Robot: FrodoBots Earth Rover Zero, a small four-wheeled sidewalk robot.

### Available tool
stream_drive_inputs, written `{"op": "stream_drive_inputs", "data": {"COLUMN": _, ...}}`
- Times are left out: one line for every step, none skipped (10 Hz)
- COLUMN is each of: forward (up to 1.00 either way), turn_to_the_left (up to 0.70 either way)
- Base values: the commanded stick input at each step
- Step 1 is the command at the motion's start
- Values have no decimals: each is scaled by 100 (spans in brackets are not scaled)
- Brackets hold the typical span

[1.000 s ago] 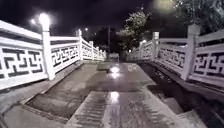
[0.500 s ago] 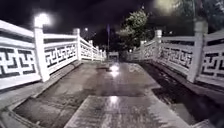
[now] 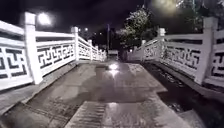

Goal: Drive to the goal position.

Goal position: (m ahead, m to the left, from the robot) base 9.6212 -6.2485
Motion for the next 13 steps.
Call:
{"op": "stream_drive_inputs", "data": {"forward": 45, "turn_to_the_left": 0}}
{"op": "stream_drive_inputs", "data": {"forward": 45, "turn_to_the_left": 0}}
{"op": "stream_drive_inputs", "data": {"forward": 45, "turn_to_the_left": 0}}
{"op": "stream_drive_inputs", "data": {"forward": 45, "turn_to_the_left": 0}}
{"op": "stream_drive_inputs", "data": {"forward": 45, "turn_to_the_left": 0}}
{"op": "stream_drive_inputs", "data": {"forward": 45, "turn_to_the_left": 0}}
{"op": "stream_drive_inputs", "data": {"forward": 45, "turn_to_the_left": 0}}
{"op": "stream_drive_inputs", "data": {"forward": 45, "turn_to_the_left": 0}}
{"op": "stream_drive_inputs", "data": {"forward": 45, "turn_to_the_left": 0}}
{"op": "stream_drive_inputs", "data": {"forward": 45, "turn_to_the_left": 0}}
{"op": "stream_drive_inputs", "data": {"forward": 45, "turn_to_the_left": 0}}
{"op": "stream_drive_inputs", "data": {"forward": 45, "turn_to_the_left": 0}}
{"op": "stream_drive_inputs", "data": {"forward": 45, "turn_to_the_left": 0}}
